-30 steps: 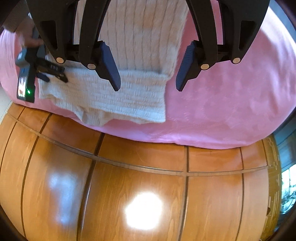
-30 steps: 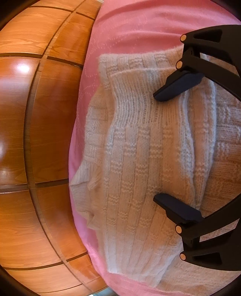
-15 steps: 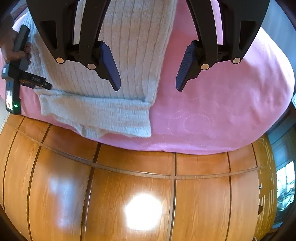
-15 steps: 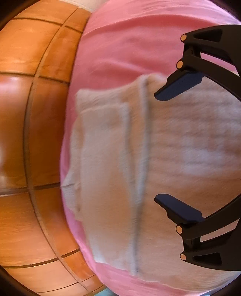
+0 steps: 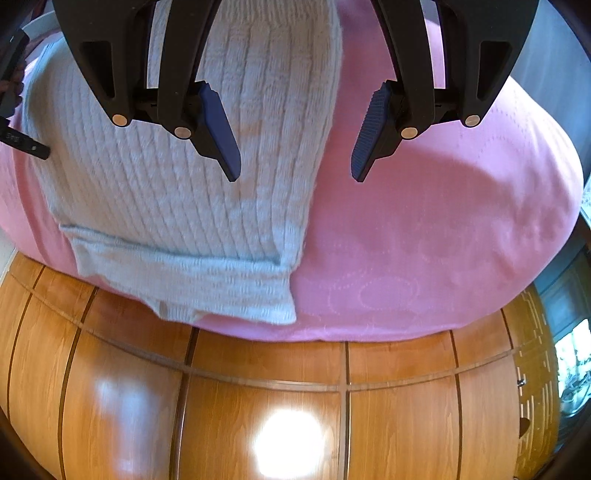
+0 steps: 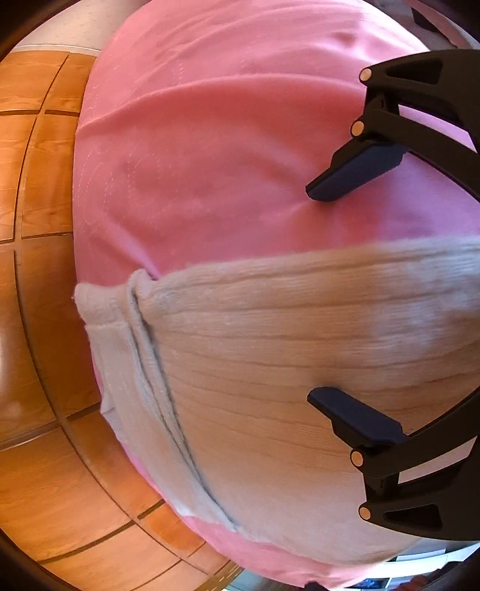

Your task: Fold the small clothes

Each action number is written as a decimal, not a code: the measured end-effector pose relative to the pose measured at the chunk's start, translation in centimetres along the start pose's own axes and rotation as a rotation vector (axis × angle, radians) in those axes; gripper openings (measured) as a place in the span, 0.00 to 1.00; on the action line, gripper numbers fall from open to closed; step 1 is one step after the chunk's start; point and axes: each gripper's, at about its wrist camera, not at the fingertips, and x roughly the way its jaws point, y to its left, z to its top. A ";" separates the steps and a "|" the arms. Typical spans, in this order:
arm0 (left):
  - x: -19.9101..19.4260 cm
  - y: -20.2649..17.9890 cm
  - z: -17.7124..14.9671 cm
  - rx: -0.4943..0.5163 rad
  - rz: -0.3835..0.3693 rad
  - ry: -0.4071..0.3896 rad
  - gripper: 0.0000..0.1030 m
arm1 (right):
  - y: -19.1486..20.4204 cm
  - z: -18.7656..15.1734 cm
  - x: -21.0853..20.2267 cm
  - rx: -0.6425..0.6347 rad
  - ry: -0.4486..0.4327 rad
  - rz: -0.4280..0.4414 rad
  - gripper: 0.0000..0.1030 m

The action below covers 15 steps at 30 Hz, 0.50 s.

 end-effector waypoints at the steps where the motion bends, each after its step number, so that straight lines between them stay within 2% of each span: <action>1: 0.1 -0.1 -0.4 0.004 0.002 0.009 0.59 | 0.0 -0.4 -0.3 -0.005 0.002 0.004 0.98; 15: 1.7 0.9 -2.9 0.006 0.029 0.097 0.59 | -0.5 -3.0 -2.2 -0.021 0.014 0.053 0.98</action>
